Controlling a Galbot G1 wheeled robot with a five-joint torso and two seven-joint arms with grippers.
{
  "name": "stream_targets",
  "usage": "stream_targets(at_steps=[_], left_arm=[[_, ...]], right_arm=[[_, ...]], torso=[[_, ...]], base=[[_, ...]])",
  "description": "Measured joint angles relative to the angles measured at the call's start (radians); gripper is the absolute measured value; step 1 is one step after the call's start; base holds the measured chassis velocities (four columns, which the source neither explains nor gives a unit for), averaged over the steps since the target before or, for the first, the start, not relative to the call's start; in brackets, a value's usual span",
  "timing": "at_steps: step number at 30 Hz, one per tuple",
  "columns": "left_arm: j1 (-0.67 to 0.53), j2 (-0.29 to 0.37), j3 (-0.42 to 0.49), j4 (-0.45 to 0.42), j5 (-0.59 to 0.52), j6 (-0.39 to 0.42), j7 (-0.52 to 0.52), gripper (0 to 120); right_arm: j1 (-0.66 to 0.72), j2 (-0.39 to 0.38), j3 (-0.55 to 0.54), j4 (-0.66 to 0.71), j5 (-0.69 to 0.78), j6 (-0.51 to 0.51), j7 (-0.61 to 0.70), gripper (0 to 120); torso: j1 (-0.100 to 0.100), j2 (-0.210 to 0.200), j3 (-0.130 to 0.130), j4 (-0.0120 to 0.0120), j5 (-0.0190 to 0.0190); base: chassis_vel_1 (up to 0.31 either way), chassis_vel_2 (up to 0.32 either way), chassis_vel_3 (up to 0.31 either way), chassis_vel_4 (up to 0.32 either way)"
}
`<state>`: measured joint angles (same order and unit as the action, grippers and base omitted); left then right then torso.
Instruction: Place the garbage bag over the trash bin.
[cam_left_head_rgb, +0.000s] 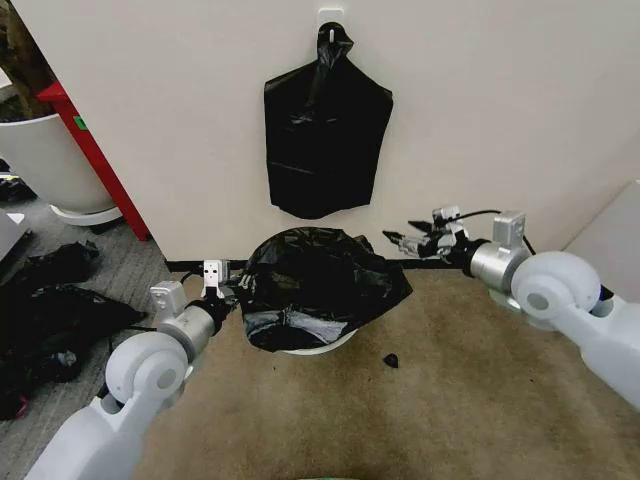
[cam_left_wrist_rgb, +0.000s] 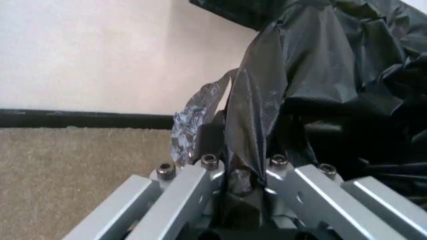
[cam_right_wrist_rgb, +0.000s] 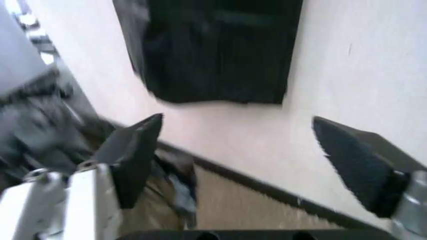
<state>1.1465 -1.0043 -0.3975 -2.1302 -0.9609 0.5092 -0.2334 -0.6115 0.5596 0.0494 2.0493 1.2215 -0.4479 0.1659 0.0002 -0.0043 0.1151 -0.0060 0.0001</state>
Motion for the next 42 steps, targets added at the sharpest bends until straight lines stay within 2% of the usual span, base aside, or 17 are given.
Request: stream_targets(at_steps=[3, 5, 9, 12, 15, 21, 27, 33, 37, 39, 40, 42], left_arm=[[-0.030, -0.008, 0.010, 0.013, -0.015, 0.009, -0.030, 3], [-0.043, -0.010, 0.014, 0.018, -0.021, 0.013, -0.044, 3], [-0.082, -0.022, 0.026, 0.029, -0.034, 0.027, -0.088, 3], [-0.091, -0.022, 0.031, 0.029, -0.036, 0.034, -0.099, 3], [-0.104, -0.019, 0.040, 0.021, -0.036, 0.043, -0.112, 3], [-0.114, -0.006, 0.051, 0.010, 0.018, 0.041, -0.105, 3], [-0.114, 0.000, 0.056, -0.012, 0.047, 0.035, -0.093, 3], [-0.109, 0.007, 0.052, -0.020, 0.057, 0.034, -0.084, 3], [-0.109, 0.008, 0.051, -0.021, 0.058, 0.034, -0.083, 3], [-0.110, 0.008, 0.051, -0.021, 0.058, 0.034, -0.083, 3], [-0.112, 0.007, 0.052, -0.021, 0.057, 0.036, -0.083, 3], [-0.113, 0.007, 0.052, -0.021, 0.057, 0.037, -0.082, 3]], right_arm=[[0.035, 0.022, 0.007, 0.081, 0.120, -0.014, 0.104, 98], [0.038, 0.027, 0.007, 0.114, 0.158, -0.019, 0.135, 98], [0.006, 0.045, -0.010, 0.295, 0.285, -0.044, 0.242, 100], [-0.012, 0.047, -0.021, 0.346, 0.312, -0.061, 0.250, 100], [-0.027, 0.050, -0.053, 0.401, 0.338, -0.120, 0.256, 100], [0.020, 0.069, -0.157, 0.414, 0.323, -0.199, 0.290, 100], [0.146, 0.134, -0.335, 0.376, 0.267, -0.227, 0.339, 100], [0.205, 0.167, -0.395, 0.339, 0.258, -0.232, 0.360, 100], [0.211, 0.170, -0.412, 0.333, 0.248, -0.233, 0.362, 92], [0.211, 0.170, -0.423, 0.330, 0.231, -0.233, 0.361, 86], [0.210, 0.171, -0.429, 0.324, 0.218, -0.232, 0.360, 78], [0.210, 0.172, -0.431, 0.320, 0.213, -0.231, 0.359, 75]], torso=[[0.000, 0.000, 0.000, 0.0002, -0.0003], [0.000, 0.000, 0.000, 0.0002, -0.0003], [0.000, 0.000, 0.000, 0.0001, -0.0002], [0.000, 0.000, 0.000, 0.0000, -0.0003], [0.000, 0.000, 0.000, -0.0001, -0.0002], [0.000, 0.000, 0.000, -0.0002, -0.0001], [0.000, 0.000, 0.000, 0.0001, -0.0001], [0.000, 0.000, 0.000, 0.0002, -0.0002], [0.000, 0.000, 0.000, 0.0001, -0.0002], [0.000, 0.000, 0.000, 0.0001, -0.0001], [0.000, 0.000, 0.000, 0.0000, -0.0002], [0.000, 0.000, 0.000, 0.0000, -0.0001]], base=[[0.000, 0.000, 0.000, 0.000], [0.000, 0.000, 0.000, 0.000], [0.000, 0.000, 0.000, 0.000], [0.000, 0.000, 0.000, 0.000], [0.000, 0.000, 0.000, 0.000], [0.000, 0.000, 0.000, 0.000], [0.000, 0.000, 0.000, 0.000], [0.000, 0.000, 0.000, 0.000], [0.000, 0.000, 0.000, 0.000], [0.000, 0.000, 0.000, 0.000], [0.000, 0.000, 0.000, 0.000], [0.000, 0.000, 0.000, 0.000]])
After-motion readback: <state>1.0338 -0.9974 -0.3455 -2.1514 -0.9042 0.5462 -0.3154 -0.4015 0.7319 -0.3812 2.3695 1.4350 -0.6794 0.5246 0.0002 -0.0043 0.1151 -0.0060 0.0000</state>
